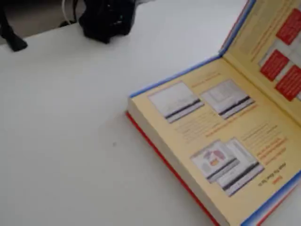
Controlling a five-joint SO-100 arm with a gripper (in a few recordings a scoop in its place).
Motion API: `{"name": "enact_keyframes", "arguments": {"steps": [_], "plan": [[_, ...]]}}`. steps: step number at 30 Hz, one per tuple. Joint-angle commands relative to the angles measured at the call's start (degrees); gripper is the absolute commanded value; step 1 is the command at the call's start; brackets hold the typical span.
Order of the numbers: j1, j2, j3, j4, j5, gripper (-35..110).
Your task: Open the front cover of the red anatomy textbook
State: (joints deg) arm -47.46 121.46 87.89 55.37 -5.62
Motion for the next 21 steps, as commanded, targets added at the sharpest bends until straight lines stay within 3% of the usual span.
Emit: {"name": "enact_keyframes", "arguments": {"steps": [1,5,10,18,21], "plan": [[-2.2,-0.26,-4.13,1.67,-1.49,36],[-1.93,-0.35,-4.13,2.64,-2.37,35],[0.09,0.53,-3.08,3.43,-2.64,21],[14.68,5.36,2.64,3.87,6.59,1],[22.24,10.11,8.79,3.69,8.09,0]]}}
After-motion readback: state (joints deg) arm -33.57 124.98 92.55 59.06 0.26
